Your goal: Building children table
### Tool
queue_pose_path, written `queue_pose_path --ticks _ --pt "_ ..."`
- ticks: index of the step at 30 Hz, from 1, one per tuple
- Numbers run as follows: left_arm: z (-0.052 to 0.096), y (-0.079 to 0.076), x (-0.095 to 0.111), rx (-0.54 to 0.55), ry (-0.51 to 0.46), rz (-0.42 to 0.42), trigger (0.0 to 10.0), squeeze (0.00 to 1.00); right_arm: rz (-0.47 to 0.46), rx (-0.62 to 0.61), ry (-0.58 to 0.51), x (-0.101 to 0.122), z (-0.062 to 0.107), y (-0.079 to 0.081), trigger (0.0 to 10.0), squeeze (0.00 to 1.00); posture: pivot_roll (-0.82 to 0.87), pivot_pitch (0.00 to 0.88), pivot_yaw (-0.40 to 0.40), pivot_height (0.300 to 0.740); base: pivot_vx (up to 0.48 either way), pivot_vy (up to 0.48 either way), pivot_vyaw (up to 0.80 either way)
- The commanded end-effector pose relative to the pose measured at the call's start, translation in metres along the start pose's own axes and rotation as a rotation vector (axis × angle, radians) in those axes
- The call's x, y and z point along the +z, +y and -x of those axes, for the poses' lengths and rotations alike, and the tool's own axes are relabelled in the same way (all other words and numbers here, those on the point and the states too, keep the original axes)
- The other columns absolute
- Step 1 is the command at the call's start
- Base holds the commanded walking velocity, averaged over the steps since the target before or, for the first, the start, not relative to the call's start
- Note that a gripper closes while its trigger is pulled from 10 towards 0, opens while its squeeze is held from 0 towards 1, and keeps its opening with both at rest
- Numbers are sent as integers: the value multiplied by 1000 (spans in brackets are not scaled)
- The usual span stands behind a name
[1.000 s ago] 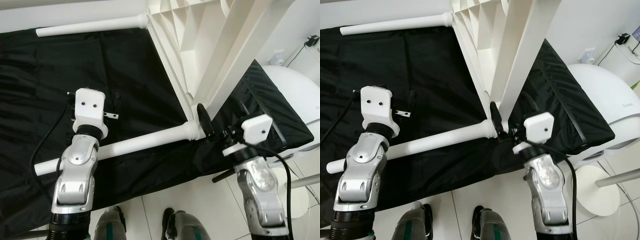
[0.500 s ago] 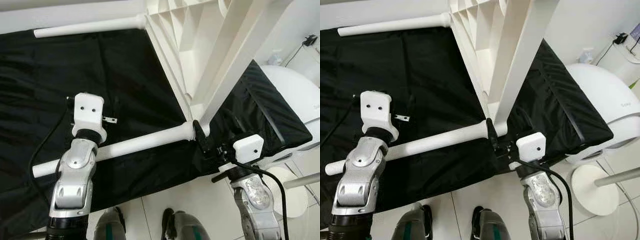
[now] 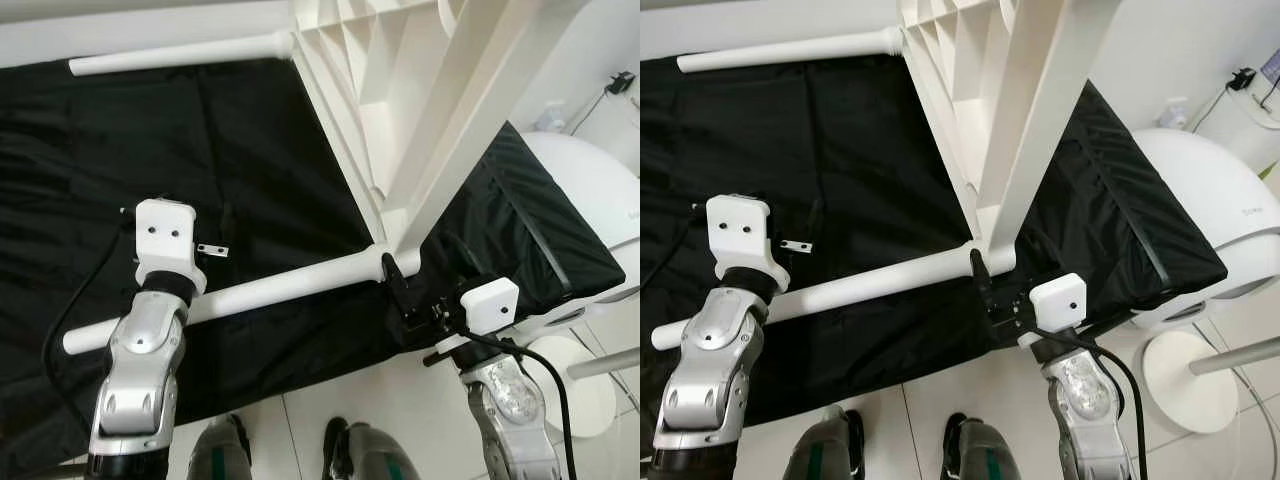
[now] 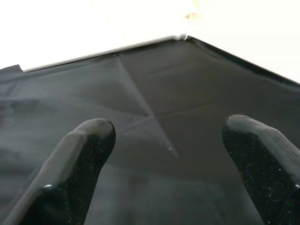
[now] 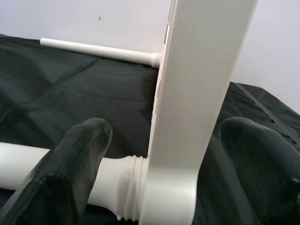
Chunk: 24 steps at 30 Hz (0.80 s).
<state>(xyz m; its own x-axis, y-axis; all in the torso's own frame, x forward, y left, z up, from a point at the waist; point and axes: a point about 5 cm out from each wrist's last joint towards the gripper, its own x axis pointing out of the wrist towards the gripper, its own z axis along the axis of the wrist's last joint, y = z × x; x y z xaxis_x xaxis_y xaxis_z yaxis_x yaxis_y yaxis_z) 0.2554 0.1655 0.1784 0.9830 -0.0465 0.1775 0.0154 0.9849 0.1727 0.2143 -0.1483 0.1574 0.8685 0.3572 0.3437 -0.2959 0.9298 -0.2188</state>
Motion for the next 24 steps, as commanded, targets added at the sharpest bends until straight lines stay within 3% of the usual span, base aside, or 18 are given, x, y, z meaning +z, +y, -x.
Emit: queue_pose_path --ticks 1,8,15,20,24 --pt "5 1 0 5 -1 -26 10000 0 16 -29 22 -3 7 -7 10000 0 41 153 -52 740 0 0 0" --pt "13 1 -1 -36 -18 -42 10000 0 3 -86 79 -15 16 -17 10000 0 45 150 -53 740 0 0 0" --pt "14 -3 6 -111 -58 -84 10000 0 19 -59 118 -23 26 -14 10000 0 48 141 -55 740 0 0 0" --pt "19 -6 10 -146 -76 -163 10000 0 22 -54 148 -30 34 -14 10000 0 57 135 -64 740 0 0 0" --pt "21 -8 9 -147 -93 -153 10000 0 18 -43 143 -31 30 -13 10000 0 64 135 -73 740 0 0 0"
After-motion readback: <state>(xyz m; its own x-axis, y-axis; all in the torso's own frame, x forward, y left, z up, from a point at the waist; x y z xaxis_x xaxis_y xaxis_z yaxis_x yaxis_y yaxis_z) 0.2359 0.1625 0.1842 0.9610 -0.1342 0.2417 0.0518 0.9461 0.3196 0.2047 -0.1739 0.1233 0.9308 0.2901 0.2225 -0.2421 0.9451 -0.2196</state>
